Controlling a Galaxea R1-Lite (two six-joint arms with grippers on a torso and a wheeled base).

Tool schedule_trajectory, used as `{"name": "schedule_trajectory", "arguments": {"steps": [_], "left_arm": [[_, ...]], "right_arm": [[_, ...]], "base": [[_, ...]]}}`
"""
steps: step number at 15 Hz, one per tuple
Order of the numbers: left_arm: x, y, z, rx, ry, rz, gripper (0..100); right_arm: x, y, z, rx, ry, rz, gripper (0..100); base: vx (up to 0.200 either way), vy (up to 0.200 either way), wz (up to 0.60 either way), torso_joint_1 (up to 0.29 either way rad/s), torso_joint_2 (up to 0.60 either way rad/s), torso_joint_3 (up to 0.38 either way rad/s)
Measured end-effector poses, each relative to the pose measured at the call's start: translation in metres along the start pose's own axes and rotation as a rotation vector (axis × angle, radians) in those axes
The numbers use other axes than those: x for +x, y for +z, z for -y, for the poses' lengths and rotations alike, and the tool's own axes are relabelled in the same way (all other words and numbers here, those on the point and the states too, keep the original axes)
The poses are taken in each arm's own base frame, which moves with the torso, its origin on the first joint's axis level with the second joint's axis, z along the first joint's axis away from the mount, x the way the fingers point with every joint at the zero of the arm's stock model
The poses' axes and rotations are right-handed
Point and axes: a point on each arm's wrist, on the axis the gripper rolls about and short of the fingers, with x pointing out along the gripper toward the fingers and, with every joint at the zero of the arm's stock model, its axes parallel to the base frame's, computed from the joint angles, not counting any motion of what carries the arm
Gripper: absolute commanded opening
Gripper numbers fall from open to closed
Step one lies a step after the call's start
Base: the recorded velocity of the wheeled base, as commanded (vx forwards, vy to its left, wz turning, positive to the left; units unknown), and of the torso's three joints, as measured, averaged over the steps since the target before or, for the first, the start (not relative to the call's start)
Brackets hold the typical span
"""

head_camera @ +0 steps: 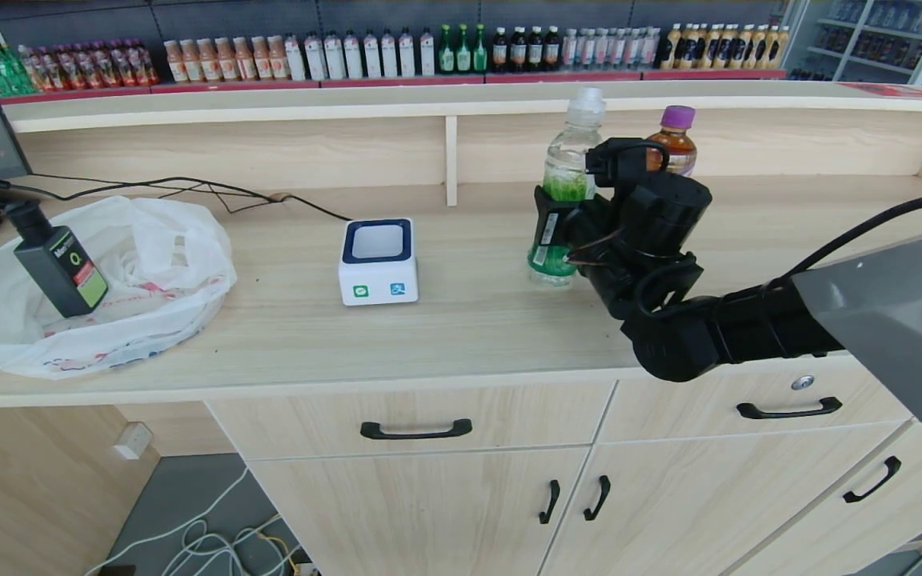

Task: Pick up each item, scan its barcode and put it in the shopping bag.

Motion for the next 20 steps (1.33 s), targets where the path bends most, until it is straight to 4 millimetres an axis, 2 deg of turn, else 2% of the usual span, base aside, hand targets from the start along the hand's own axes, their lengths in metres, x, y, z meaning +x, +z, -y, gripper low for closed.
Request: {"name": "schedule_trajectory", "arguments": {"steps": [6,9,11,14,16,20], "left_arm": [[0.000,0.000,0.000,0.000,0.000,0.000,100],[0.000,0.000,0.000,0.000,0.000,0.000,100],[0.000,0.000,0.000,0.000,0.001,0.000,100],[0.000,0.000,0.000,0.000,-0.001,0.000,100],[0.000,0.000,0.000,0.000,0.000,0.000,100],[0.000,0.000,0.000,0.000,0.000,0.000,100]], "right_arm": [[-0.011,0.019,-0.008,0.018,-0.054,0.015,0],[-0.022,0.042,-0.016,0.038,-0.043,0.047,0],[-0.033,0.062,-0.021,0.049,-0.022,0.073,0],[-0.055,0.087,-0.012,0.051,-0.018,0.087,0],[-0.069,0.098,-0.008,0.053,-0.007,0.087,0],[-0.112,0.109,-0.004,0.075,0.040,0.056,0]], "base": [[0.000,0.000,0.00,0.000,0.00,0.000],[0.000,0.000,0.00,0.000,0.00,0.000],[0.000,0.000,0.00,0.000,0.00,0.000],[0.000,0.000,0.00,0.000,0.00,0.000],[0.000,0.000,0.00,0.000,0.00,0.000],[0.000,0.000,0.00,0.000,0.00,0.000]]}}
